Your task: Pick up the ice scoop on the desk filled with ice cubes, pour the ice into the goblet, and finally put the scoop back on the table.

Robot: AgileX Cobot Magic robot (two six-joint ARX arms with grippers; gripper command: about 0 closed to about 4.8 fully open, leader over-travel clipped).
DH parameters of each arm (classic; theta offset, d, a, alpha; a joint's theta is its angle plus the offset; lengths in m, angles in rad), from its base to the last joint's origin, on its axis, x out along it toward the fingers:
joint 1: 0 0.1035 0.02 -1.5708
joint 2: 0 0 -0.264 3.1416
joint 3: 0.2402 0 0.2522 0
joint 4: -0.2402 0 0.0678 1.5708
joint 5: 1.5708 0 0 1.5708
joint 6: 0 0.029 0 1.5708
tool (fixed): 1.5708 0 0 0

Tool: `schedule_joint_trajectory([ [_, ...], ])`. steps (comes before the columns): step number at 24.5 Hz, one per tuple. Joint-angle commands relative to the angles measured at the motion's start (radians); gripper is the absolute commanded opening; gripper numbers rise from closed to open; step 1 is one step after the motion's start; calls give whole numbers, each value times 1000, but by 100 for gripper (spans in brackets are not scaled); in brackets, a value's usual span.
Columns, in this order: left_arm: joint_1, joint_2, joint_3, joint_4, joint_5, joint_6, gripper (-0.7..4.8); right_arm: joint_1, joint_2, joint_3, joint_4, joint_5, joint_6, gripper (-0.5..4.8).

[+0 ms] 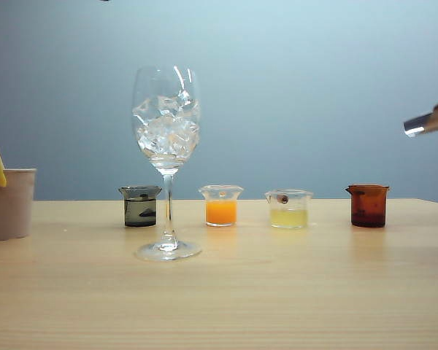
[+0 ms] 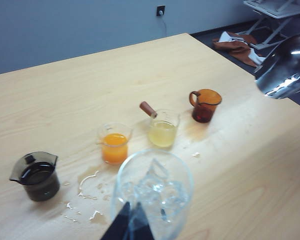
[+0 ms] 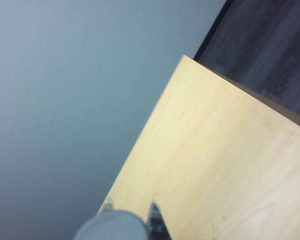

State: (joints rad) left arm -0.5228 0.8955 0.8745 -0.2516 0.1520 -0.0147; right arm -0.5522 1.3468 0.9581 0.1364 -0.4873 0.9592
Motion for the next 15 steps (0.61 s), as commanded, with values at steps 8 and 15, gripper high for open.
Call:
schedule_joint_trajectory([
  [8, -85, 5, 10, -11, -46, 33, -6, -29, 82, -75, 136, -60, -55, -5],
  [15, -84, 5, 10, -48, -48, 34, -6, -33, 205, -73, 258, -73, -55, -6],
])
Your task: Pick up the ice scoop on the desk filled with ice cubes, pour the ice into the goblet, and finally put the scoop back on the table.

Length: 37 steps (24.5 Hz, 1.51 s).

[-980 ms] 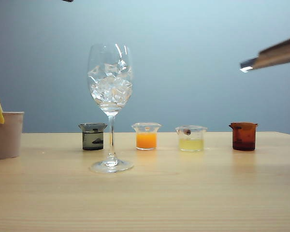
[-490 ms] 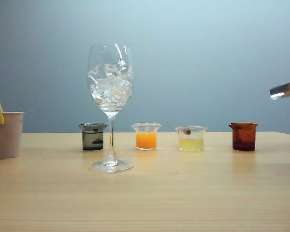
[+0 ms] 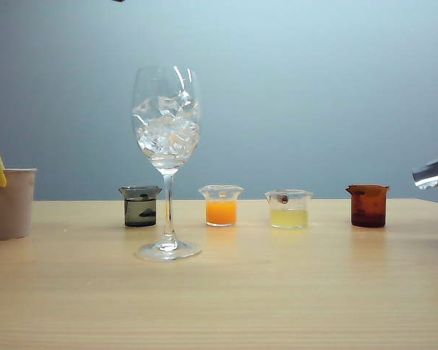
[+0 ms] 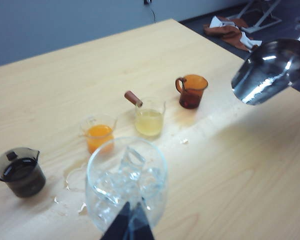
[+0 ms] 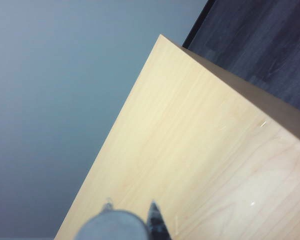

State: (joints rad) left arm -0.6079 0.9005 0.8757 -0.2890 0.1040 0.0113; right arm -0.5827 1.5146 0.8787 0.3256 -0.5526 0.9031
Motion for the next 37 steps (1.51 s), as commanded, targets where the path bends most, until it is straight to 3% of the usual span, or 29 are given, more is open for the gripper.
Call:
schedule_joint_trajectory([
  [1, 2, 0, 9, -14, 0, 8, -6, -4, 58, 7, 91, -8, 1, -5],
  [6, 2, 0, 9, -19, -23, 20, -6, -27, 175, 23, 212, -35, 8, -5],
  [21, 2, 0, 9, -21, -40, 42, -6, -49, 370, 75, 363, -79, 8, -6],
  [37, 2, 0, 9, -29, -40, 42, -6, -49, 399, 72, 347, -93, -145, -5],
])
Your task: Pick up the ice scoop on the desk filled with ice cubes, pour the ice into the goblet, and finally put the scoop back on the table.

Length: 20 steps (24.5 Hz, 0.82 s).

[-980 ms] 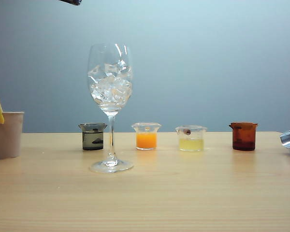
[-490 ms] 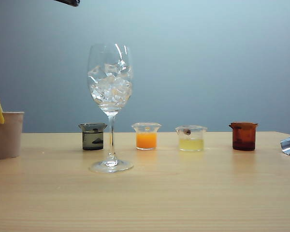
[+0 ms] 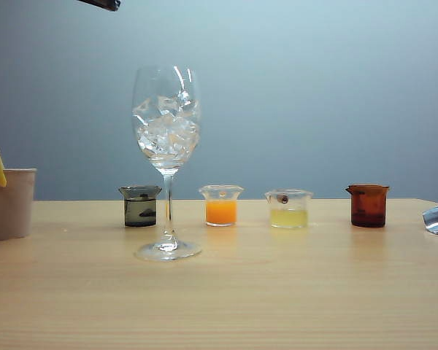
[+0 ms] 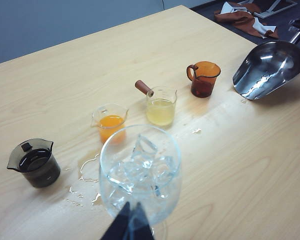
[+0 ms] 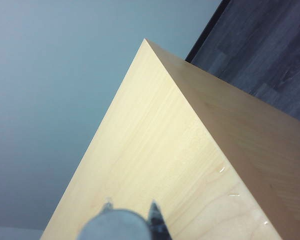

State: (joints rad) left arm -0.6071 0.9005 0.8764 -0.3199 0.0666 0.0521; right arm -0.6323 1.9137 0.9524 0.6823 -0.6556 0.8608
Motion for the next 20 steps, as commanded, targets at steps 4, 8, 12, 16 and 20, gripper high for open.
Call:
schedule_joint_trajectory([
  [4, 1, 0, 8, -4, -3, 1, -6, 4, 1, -2, -72, 53, -159, -5],
  [8, 1, 0, 8, -8, -3, 2, -6, 4, 21, -2, -74, 50, -159, 122],
  [12, 1, 0, 8, -8, -3, 2, -6, 4, 21, -2, -72, 42, -159, 263],
  [16, 1, 0, 8, -8, -3, 2, -6, 3, 21, -2, -72, 24, -159, 279],
  [20, 1, 0, 8, -8, -3, 2, -6, -7, 21, -2, -74, 0, -153, 348],
])
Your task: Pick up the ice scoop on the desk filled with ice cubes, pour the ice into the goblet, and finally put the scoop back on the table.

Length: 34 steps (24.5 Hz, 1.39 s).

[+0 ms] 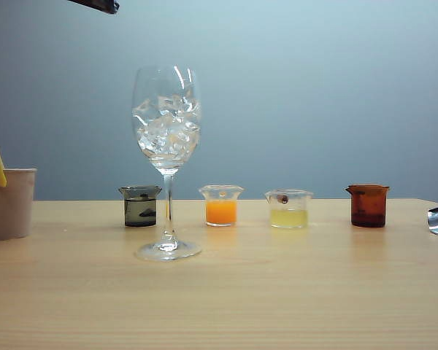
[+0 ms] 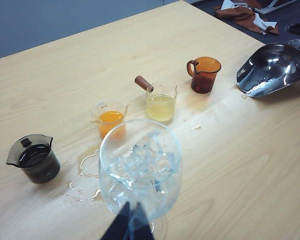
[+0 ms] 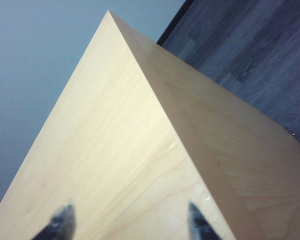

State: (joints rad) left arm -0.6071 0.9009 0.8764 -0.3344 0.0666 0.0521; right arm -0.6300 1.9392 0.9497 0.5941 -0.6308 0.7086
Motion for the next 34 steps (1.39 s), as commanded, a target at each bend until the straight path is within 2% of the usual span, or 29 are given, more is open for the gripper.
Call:
schedule_joint_trajectory([
  [1, 1, 0, 8, 6, -3, 2, -6, -13, -5, 1, 10, -29, 0, 348],
  [3, 1, 0, 8, 5, -3, 2, -6, -28, -7, 0, -13, -56, -3, 353],
  [4, 1, 0, 8, 5, -3, 1, -6, -40, -7, 0, -24, -76, -3, 374],
  [12, 1, 0, 8, -1, -3, 1, -6, -136, -14, -9, -52, -207, -3, 374],
  [19, 1, -1, 8, -1, -3, 1, -6, -165, -35, -38, -44, -304, -18, 373],
  [26, 1, -5, 8, -8, -3, 1, -6, -195, -110, -38, -86, -318, 0, 360],
  [29, 1, -6, 8, -8, -4, 1, -6, -228, -162, -45, -182, -322, -38, 268],
  [30, 1, -9, 8, -6, -8, 1, -6, -241, -189, -60, -213, -323, -63, 216],
  [31, 1, -10, 8, -5, -11, 1, -6, -242, -204, -71, -216, -320, -71, 151],
  [32, 1, -13, 8, -3, -15, 2, -5, -246, -226, -85, -216, -313, -86, 53],
  [33, 1, -16, 8, -1, -20, 1, -6, -251, -241, -97, -216, -307, -101, -10],
  [34, 1, -21, 8, 0, -21, 1, -6, -252, -264, -109, -216, -292, -111, -5],
])
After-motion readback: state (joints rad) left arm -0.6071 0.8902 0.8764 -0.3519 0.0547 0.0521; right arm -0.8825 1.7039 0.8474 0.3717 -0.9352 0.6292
